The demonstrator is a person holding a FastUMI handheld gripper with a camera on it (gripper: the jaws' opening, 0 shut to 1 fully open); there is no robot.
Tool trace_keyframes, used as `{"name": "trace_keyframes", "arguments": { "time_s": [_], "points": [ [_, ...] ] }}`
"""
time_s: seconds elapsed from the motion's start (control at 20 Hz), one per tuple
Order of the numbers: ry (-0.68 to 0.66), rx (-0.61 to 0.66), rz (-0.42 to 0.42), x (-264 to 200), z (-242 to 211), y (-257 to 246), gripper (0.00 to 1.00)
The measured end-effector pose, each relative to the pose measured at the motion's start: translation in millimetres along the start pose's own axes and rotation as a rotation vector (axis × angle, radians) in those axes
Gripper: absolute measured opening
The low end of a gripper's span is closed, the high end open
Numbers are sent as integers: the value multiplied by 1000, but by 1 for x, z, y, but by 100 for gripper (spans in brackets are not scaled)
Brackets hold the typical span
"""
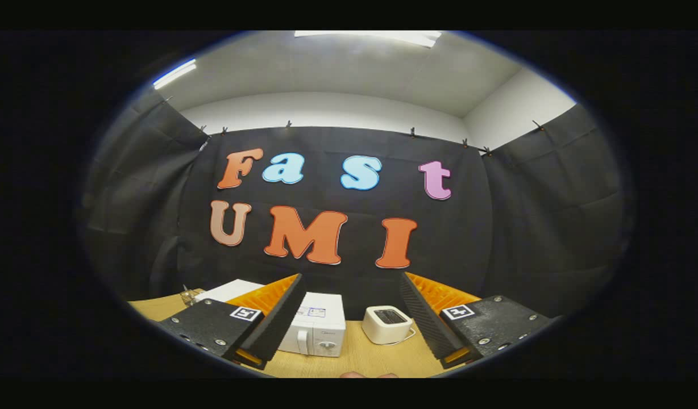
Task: Open the microwave, put the food inside, and close the microwave door.
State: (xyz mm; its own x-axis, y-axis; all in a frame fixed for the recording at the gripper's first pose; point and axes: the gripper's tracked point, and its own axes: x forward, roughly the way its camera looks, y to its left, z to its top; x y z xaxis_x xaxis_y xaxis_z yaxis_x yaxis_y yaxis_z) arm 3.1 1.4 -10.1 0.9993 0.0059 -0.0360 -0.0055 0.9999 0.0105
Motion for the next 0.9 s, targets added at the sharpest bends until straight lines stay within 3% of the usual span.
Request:
{"name": "trace_keyframes", "arguments": {
  "time_s": [0.9],
  "points": [
    [42,10,2,-4,-17,2,100]
  ]
}}
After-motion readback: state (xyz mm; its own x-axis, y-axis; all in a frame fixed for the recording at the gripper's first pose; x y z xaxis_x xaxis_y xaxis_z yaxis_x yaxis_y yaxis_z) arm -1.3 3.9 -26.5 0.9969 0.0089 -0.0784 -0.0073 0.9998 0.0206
